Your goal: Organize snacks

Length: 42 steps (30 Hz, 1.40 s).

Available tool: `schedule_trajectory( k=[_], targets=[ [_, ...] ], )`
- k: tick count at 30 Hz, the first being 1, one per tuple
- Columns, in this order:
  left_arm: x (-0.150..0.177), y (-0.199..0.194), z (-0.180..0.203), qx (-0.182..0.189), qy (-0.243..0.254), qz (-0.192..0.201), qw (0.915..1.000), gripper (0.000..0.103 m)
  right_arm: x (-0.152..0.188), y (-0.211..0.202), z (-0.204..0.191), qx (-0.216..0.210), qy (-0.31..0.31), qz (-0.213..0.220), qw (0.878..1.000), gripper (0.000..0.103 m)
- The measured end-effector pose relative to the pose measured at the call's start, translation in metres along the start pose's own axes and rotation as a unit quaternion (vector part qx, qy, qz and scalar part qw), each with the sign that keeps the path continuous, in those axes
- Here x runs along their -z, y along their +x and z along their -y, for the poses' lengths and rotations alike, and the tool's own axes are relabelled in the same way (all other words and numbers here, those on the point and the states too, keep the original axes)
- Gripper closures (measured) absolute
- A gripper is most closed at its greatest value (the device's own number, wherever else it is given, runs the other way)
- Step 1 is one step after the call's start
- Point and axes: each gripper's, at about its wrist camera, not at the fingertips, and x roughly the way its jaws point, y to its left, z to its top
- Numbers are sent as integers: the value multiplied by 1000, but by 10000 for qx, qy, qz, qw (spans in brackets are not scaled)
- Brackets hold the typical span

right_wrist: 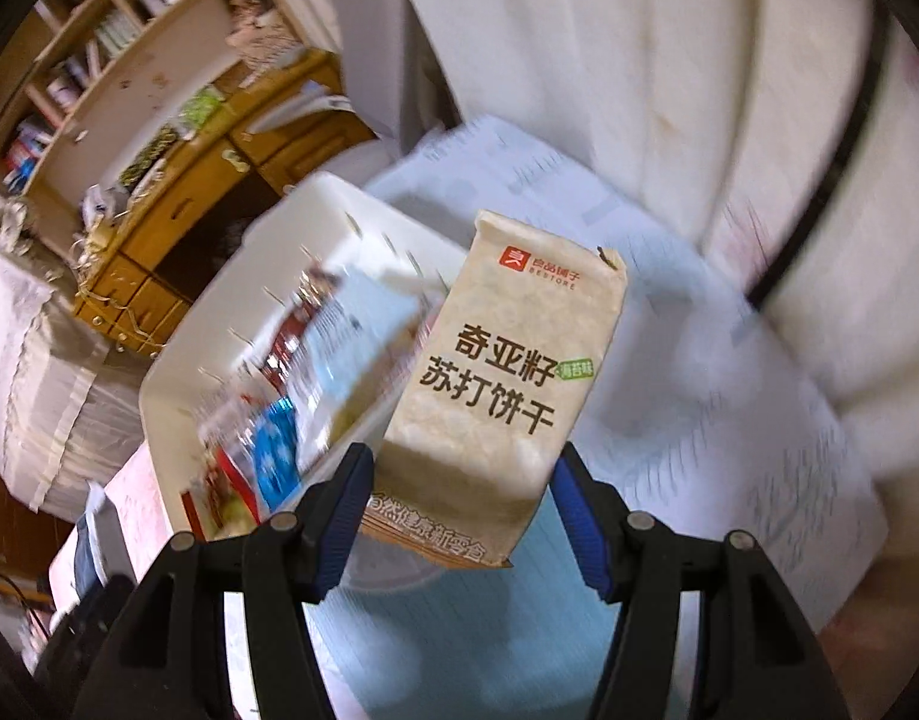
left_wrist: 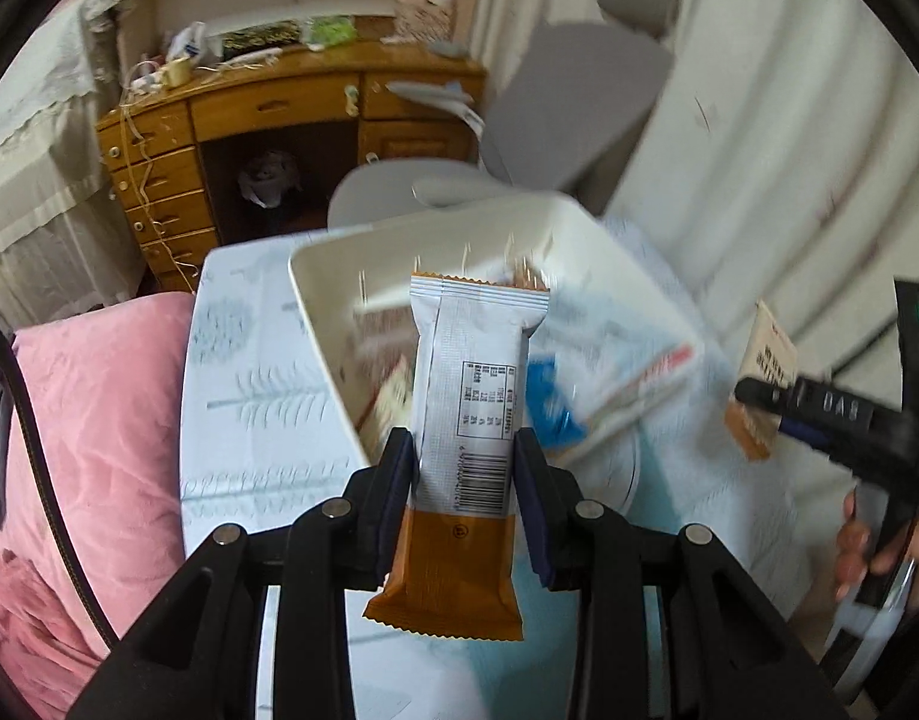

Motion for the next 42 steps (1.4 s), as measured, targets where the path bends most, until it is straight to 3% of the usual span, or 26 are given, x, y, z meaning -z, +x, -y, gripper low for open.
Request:
schedule_trajectory(
  k=[6,14,23,25,30,35,42],
  targets=[
    [-29,15,2,-374,-668,346,9965,71,-34,8,-17,-338,-758,190,9964,42],
    [-53,34,-6,-548,-1396,389,9879,71,-54,27,-43,-815,-1523,102,9849,42],
    [-40,31,-14,-383,-1741,260,9836,71,-56,41,-59,-1190,-1999,-83,9725,40],
    [-33,27,-16,-352,-1793,233,9829,71,-54,38,-59,-1170,-1999,-54,9728,32],
    [-9,16,-18,-366,-1885,102,9813,65,-32,27,-54,-1106,-2050,-143,9724,26],
    [28,4,-16,-302,-1817,-267,9825,58,8,17,-39,-888,-2038,-365,9743,19],
    [82,-31,-13,-297,-1579,-590,9852,38,87,-3,-10,-565,-1986,-841,9748,16]
  ],
)
